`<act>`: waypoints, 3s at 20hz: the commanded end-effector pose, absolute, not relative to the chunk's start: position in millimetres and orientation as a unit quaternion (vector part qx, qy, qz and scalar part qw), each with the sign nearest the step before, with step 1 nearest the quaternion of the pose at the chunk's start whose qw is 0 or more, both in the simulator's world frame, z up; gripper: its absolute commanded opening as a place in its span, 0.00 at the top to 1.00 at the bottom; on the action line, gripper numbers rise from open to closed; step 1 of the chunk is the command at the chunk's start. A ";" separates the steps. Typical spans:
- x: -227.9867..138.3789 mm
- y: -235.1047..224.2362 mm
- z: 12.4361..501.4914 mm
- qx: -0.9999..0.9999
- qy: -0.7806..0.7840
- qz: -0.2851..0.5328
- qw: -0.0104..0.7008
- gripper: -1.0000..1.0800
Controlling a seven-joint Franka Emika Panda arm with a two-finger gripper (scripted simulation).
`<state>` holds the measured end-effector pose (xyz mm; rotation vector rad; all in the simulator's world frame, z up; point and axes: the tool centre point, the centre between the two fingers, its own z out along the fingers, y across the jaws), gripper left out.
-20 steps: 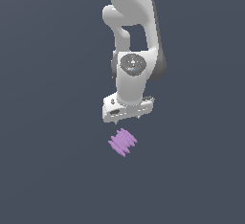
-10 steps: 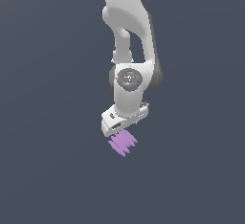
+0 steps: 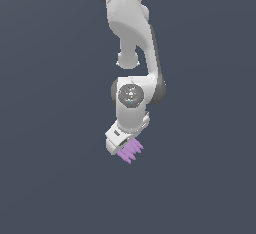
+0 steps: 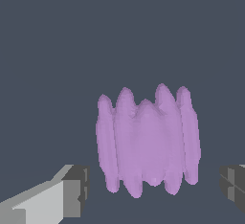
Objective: Pick up the object and move it to a goal position.
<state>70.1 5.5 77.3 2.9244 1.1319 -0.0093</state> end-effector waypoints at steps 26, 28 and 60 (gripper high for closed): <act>77.3 1.9 15.5 0.913 0.408 0.000 0.000 0.04; 77.9 1.9 13.8 0.913 0.408 0.000 0.000 0.04; 56.9 30.9 113.3 0.913 0.408 0.006 0.005 1.00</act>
